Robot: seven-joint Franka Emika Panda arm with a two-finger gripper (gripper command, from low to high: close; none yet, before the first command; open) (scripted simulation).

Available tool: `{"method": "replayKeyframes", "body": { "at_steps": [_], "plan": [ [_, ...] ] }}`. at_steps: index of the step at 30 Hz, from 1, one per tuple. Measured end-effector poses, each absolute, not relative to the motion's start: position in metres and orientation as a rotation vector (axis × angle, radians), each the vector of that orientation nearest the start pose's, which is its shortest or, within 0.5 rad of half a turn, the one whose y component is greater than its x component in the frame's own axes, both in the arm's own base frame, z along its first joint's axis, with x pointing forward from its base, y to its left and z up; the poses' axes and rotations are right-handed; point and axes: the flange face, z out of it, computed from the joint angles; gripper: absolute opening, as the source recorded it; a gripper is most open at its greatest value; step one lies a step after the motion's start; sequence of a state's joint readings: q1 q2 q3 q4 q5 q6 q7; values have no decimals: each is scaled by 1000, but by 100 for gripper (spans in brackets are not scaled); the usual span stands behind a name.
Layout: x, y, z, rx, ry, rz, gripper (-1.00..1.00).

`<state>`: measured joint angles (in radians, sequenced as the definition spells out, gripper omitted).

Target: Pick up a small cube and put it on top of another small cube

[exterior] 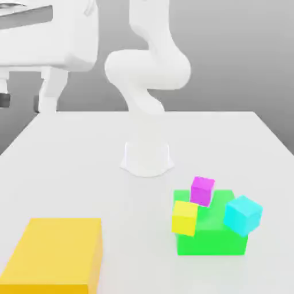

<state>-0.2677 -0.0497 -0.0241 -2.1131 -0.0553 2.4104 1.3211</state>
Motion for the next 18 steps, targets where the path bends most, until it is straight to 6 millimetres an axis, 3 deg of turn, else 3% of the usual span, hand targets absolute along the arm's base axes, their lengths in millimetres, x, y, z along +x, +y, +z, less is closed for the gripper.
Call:
{"method": "replayKeyframes", "body": {
  "at_steps": [8, 15, 18],
  "plan": [
    [558, -235, 343, -1822, 2463, -249, 0],
    [542, -292, 219, -1519, 2739, -33, 0],
    [539, -299, 167, -1474, 2773, -4, 0]
  ]
}}
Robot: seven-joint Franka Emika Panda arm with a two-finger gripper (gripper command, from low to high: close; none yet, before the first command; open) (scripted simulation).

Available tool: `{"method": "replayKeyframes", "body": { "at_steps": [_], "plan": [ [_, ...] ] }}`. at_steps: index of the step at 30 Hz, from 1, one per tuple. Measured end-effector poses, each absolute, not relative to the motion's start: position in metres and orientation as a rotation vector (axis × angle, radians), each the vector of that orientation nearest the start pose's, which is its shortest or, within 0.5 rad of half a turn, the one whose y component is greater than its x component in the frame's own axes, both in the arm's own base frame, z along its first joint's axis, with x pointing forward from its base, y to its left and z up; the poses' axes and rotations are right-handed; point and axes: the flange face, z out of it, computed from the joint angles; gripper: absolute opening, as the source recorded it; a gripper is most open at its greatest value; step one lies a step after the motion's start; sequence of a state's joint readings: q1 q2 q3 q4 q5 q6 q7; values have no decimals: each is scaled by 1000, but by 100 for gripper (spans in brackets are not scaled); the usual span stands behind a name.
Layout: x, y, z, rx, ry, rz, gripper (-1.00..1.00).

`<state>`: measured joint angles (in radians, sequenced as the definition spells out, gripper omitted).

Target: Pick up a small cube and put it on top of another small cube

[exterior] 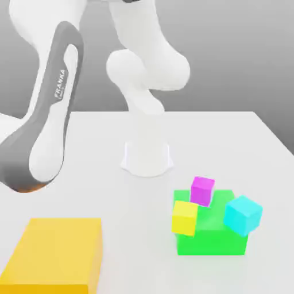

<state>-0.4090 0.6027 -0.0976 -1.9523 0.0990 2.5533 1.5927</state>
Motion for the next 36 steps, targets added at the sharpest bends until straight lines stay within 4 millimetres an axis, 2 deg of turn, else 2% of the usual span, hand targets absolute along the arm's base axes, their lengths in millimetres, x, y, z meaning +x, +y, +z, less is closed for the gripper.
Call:
{"method": "replayKeyframes", "body": {
  "at_steps": [1, 2, 7, 8, 9, 14, 16, 20, 25, 29, 36],
  "plan": [
    [539, -299, 150, -1471, 2775, -2, 0],
    [538, -300, 140, -1469, 2776, -1, -100],
    [538, -300, 140, -1468, 2775, -3, -100],
    [538, -300, 135, -1467, 2775, -3, -100],
    [538, -300, 140, -1467, 2776, -2, -100],
    [539, -301, 209, -1483, 2776, -17, -100],
    [544, -273, 231, -1587, 2719, -23, -100],
    [547, -190, 269, -1854, 2541, -16, -100],
    [528, -85, 308, -2181, 2270, -12, -100],
    [493, 4, 326, -2414, 2007, 2, -100],
    [406, 79, 334, -2671, 1668, 7, -100]
  ]
}}
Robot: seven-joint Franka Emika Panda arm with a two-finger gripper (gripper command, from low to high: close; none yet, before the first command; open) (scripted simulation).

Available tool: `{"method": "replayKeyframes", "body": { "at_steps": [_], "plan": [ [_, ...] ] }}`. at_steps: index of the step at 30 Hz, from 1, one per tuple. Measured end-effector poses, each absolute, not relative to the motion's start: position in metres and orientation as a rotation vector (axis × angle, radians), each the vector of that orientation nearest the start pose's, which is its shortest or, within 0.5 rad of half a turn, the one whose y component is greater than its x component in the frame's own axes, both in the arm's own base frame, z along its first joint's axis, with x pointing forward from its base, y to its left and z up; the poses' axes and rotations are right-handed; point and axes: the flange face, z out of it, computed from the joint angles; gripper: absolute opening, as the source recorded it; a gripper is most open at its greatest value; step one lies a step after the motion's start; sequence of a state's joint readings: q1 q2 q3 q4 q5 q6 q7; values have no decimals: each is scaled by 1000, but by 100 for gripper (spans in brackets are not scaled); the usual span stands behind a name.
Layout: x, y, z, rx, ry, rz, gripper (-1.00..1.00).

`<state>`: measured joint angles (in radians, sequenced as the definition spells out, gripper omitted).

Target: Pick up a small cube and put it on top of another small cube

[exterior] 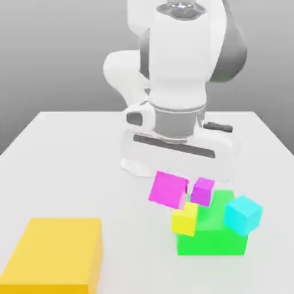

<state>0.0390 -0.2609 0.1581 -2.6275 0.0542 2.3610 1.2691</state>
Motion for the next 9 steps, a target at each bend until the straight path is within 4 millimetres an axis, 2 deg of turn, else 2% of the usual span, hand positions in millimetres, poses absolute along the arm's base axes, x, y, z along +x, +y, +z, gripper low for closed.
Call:
{"method": "replayKeyframes", "body": {
  "at_steps": [2, 6, 7, 9],
  "plan": [
    [391, 82, 326, -2684, 1635, 3, -100],
    [388, 82, 280, -2687, 1629, -1, -100],
    [387, 82, 270, -2686, 1628, -1, 100],
    [387, 82, 270, -2686, 1628, -1, 100]
  ]
}}
